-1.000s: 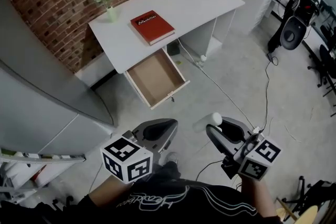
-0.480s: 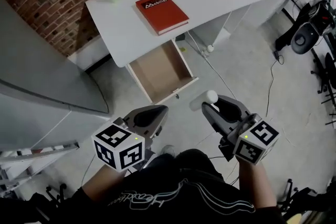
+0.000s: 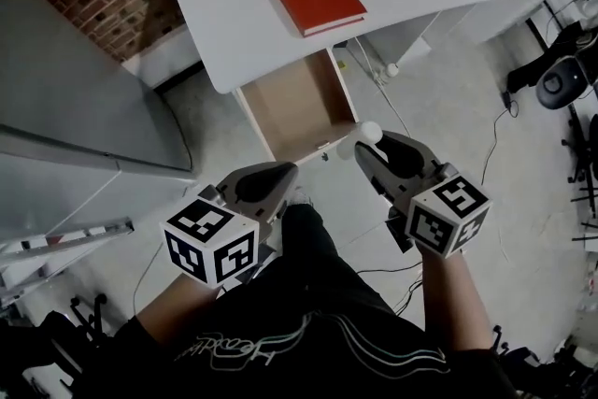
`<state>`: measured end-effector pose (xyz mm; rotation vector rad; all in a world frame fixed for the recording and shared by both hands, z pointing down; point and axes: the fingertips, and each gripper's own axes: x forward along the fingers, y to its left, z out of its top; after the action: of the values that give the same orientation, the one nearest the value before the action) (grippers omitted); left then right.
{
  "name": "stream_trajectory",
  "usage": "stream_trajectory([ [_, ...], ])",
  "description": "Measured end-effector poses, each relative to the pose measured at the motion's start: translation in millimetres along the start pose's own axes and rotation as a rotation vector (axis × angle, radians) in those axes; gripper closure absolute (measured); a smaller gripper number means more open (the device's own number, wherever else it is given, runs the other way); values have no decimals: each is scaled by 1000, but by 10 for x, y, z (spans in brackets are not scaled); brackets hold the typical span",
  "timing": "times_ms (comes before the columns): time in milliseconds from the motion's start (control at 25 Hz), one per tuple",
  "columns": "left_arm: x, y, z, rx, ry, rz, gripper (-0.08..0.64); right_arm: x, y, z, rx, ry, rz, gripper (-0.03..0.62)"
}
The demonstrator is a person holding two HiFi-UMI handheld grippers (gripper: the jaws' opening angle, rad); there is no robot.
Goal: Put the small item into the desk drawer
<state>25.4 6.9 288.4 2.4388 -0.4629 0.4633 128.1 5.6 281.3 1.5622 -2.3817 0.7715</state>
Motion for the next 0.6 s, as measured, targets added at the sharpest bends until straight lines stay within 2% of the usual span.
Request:
stream_trajectory([
  [240,230,386,13,-61,19,40,537,513,-349,-53,9,74,18,461],
  [600,672,907,40,-139,65,77,538,1392,-795,-408,-43,270,66,461],
])
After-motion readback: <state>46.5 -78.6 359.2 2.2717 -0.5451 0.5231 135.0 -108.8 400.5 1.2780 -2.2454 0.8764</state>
